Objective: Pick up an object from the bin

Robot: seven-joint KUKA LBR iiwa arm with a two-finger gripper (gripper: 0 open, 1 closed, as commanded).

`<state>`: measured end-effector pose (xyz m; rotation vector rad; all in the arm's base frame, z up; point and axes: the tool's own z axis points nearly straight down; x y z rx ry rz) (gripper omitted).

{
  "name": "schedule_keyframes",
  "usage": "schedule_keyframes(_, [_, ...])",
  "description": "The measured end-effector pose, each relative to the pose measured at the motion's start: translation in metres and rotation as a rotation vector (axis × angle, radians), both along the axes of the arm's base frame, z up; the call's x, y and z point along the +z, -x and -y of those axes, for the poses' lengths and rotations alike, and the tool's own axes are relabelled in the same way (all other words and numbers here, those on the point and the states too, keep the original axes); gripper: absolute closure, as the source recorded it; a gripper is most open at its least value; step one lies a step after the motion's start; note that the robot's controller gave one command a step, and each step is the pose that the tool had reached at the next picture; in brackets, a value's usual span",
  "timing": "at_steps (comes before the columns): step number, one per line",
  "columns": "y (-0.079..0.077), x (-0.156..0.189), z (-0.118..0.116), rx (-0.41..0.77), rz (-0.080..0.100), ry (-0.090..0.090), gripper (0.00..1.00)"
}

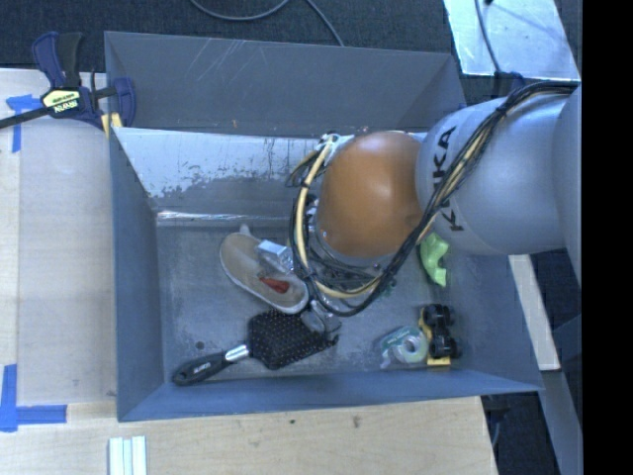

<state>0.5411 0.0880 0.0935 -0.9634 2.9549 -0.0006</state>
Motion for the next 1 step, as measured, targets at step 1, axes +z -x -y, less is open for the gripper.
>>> schedule_keyframes(1, [-0.0014,-0.0129,-0.0052,0.115,0.011,0.008,1.00])
